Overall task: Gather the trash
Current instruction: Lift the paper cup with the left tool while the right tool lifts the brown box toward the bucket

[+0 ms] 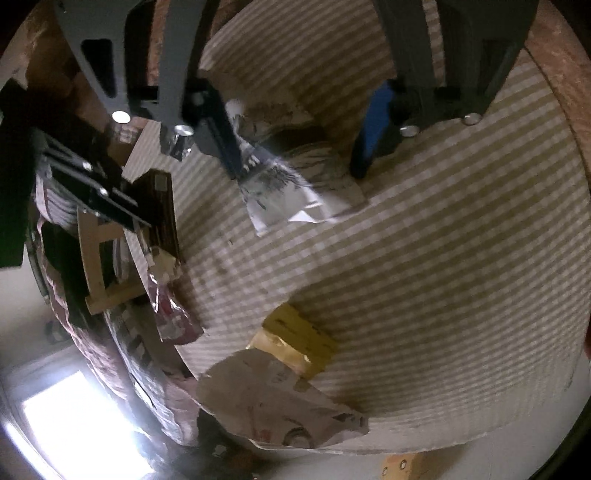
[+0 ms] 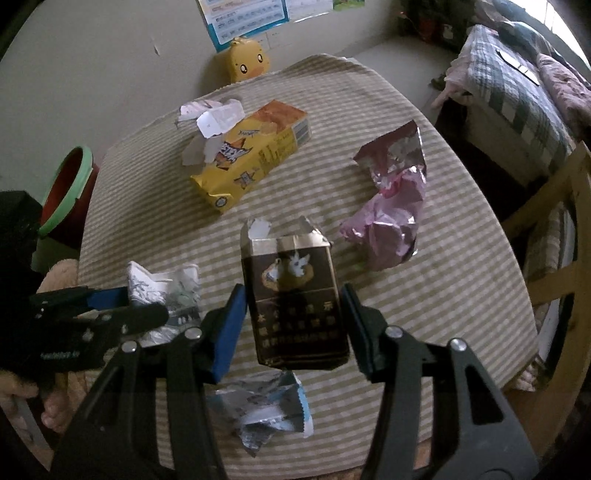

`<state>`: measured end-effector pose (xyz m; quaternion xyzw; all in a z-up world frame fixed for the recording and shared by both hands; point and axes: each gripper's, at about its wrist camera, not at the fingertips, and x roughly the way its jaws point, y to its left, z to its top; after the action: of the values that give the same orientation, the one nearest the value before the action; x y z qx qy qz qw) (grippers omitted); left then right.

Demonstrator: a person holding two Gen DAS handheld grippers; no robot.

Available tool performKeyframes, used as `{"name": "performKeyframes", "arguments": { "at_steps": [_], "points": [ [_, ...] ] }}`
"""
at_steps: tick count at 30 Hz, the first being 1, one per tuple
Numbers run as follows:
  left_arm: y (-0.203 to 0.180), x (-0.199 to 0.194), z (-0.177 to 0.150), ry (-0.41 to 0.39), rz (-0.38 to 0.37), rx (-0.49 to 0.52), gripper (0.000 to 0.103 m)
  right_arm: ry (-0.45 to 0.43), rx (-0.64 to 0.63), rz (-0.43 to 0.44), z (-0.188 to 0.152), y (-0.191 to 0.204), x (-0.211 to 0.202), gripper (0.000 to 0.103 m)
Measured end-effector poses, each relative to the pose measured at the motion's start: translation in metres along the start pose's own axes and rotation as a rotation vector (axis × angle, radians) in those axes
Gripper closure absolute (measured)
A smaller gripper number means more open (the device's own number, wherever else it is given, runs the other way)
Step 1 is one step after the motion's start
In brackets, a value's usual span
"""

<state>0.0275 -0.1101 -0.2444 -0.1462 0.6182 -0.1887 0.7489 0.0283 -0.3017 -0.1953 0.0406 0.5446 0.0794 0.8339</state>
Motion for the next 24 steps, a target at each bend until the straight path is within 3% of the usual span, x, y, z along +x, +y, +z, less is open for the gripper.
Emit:
{"name": "performKeyframes", "arguments": {
  "at_steps": [6,14,24],
  "points": [
    [0.004,-0.001,0.005,-0.005,-0.022,-0.013,0.08,-0.014,0.012,0.004,0.0,0.003,-0.002,0.052],
    [0.009,-0.013,0.006,-0.037,-0.013,0.01,0.08,-0.049,0.033,0.017,0.001,0.008,-0.011,0.052],
    [0.008,-0.102,0.023,-0.329,0.135,0.138,0.08,-0.174,0.015,0.077,0.012,0.053,-0.038,0.052]
  ]
}}
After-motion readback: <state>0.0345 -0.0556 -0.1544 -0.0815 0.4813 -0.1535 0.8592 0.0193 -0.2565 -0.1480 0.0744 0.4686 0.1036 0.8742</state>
